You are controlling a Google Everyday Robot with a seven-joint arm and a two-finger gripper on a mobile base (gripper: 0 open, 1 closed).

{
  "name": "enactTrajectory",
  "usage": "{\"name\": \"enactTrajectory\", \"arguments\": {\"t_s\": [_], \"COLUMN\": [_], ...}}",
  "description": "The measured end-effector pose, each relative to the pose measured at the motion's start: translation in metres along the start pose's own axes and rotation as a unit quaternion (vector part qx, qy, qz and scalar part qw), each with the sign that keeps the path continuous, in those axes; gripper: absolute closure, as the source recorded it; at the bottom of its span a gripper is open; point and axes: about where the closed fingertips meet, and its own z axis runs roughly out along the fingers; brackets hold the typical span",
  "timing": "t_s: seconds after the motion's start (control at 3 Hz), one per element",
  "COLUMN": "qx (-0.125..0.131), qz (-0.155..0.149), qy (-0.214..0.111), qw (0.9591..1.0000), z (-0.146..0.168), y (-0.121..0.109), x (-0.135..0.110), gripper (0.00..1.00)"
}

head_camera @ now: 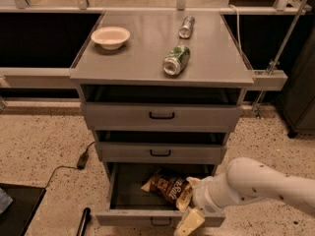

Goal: Pick brown chip bag from bottom drawer and place on counter

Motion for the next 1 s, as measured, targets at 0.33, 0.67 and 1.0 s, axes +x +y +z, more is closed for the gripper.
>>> {"name": "enactTrajectory", "arguments": {"t_s": [0.33,0.67,1.0], "qx": [-0.012,-0.036,-0.046], "qz": [-0.028,-0.045,-0.042], "qy": [-0.032,-0.051,-0.052], "qw": [0.999,0.9971,0.9967], "z": [0.087,0.161,0.172], "y": [-0.018,-0.032,-0.028], "x": [-0.027,-0.058,-0.059], "gripper": [0.0,0.0,0.0]}}
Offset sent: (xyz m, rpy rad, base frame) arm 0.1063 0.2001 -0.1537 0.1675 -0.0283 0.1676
